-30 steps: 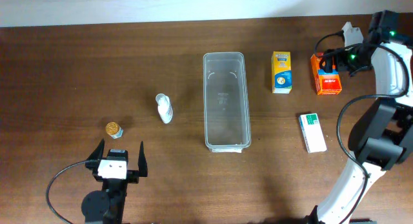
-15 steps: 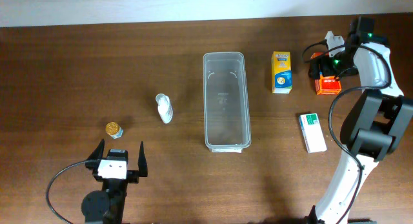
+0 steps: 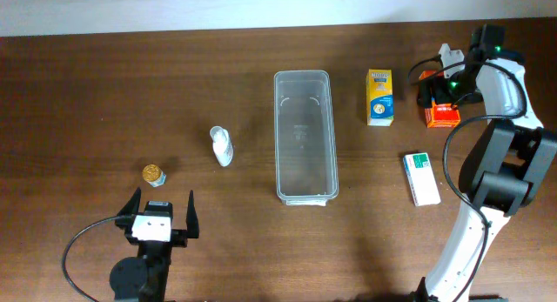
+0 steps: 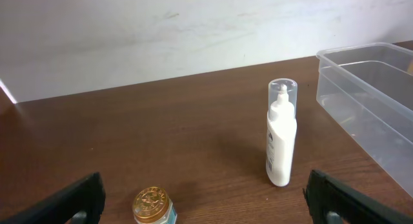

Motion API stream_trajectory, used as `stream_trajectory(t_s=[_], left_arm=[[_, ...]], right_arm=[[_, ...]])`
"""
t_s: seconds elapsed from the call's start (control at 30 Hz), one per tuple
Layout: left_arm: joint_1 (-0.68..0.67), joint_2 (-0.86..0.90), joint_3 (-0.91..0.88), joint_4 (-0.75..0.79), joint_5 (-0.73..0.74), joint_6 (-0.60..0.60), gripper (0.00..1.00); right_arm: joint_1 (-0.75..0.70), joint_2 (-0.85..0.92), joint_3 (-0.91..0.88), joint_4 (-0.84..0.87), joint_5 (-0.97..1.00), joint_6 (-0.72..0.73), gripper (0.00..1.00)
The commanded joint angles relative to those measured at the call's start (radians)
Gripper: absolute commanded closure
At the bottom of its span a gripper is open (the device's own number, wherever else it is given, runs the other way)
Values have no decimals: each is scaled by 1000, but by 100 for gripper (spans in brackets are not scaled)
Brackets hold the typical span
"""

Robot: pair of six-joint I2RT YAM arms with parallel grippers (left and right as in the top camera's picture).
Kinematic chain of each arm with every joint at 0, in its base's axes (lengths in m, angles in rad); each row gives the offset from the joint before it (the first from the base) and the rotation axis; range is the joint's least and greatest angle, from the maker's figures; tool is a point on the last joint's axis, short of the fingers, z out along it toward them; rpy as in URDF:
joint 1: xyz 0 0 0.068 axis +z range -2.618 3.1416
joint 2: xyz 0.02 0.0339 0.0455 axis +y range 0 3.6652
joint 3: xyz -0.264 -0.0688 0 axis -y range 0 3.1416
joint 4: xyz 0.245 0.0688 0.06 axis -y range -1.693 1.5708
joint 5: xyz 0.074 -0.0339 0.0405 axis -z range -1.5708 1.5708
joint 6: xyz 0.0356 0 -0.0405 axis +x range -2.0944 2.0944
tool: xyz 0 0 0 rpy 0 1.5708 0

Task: Pack container
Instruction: 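Lower the right gripper around the orange box and close it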

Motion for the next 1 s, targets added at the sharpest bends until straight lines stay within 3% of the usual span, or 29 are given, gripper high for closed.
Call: stream_trajectory(t_s=[0.0,0.97], left_arm=[[5,-6,-11,0,4,16,1],[5,-6,-11,0,4,16,1]], right_arm=[[1,19,12,16,12,5,2],[1,20,-6,37,28,-47,2]])
